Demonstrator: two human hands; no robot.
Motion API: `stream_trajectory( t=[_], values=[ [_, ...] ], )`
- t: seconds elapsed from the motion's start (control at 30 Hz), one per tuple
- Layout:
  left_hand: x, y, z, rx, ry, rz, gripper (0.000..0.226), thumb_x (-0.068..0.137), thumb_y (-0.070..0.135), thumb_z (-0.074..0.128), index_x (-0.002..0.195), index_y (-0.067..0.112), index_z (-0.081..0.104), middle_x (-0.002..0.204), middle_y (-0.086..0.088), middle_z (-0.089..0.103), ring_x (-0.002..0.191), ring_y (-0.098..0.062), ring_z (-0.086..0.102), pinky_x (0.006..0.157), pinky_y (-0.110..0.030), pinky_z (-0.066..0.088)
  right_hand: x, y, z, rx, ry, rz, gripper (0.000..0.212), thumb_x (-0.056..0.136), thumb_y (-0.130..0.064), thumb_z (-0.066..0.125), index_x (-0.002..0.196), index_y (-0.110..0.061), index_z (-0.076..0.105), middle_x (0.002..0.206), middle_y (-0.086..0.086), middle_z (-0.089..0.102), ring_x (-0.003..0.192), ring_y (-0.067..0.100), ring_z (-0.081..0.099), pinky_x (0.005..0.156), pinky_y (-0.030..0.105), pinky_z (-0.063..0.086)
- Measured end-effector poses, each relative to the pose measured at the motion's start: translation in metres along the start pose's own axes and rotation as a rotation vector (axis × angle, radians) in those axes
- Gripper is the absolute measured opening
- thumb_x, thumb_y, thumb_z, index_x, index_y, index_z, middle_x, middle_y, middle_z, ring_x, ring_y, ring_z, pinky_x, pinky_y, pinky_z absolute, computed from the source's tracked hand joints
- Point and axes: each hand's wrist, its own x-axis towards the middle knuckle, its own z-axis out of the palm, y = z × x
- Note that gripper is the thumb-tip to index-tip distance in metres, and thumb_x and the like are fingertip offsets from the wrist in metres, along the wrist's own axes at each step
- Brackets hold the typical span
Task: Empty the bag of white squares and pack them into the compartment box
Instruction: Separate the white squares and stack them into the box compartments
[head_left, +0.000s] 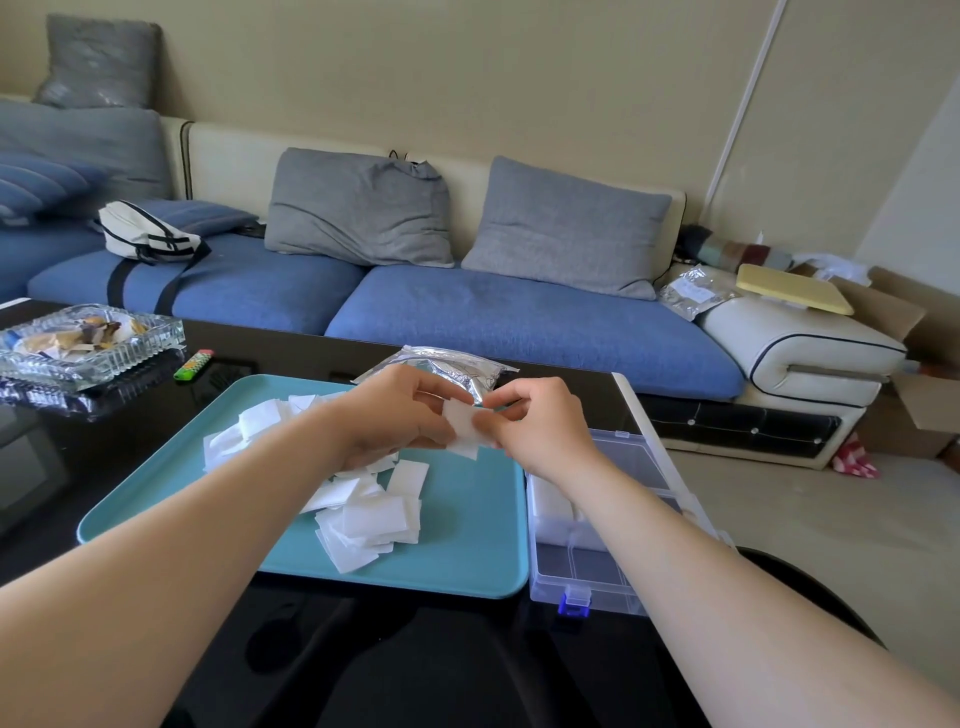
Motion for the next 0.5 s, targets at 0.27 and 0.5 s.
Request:
stream_trajectory(
  t=[0.27, 0.5],
  values=[
    [-0.0002, 0.0006, -0.0002, 0.123, 0.071, 0.040, 0.052, 0.073, -0.013, 0.084, 0.115, 0.016, 0.074, 0.098, -0.005, 0.081, 0.098, -0.024, 0.077, 0.099, -0.042, 0.059, -0.0040, -0.0094, -0.0039, 0.261, 0.056, 0.146, 0.028, 0.078, -0.012, 0.093, 0.099, -0.014, 0.075, 0.083, 0.009, 0.079, 0.061, 0.022, 0.077, 0.062, 0.029, 0.064],
    [0.0031, 0.0006, 0.0032, 0.117, 0.152, 0.085, 0.054, 0.074, -0.016, 0.078, 0.115, 0.018, 0.073, 0.100, -0.007, 0.080, 0.101, -0.030, 0.076, 0.095, -0.046, 0.061, 0.0008, -0.0076, -0.0007, 0.378, -0.013, 0.192, 0.015, 0.089, -0.011, 0.084, 0.101, -0.015, 0.076, 0.093, 0.013, 0.079, 0.068, 0.019, 0.076, 0.060, 0.021, 0.055]
  ],
)
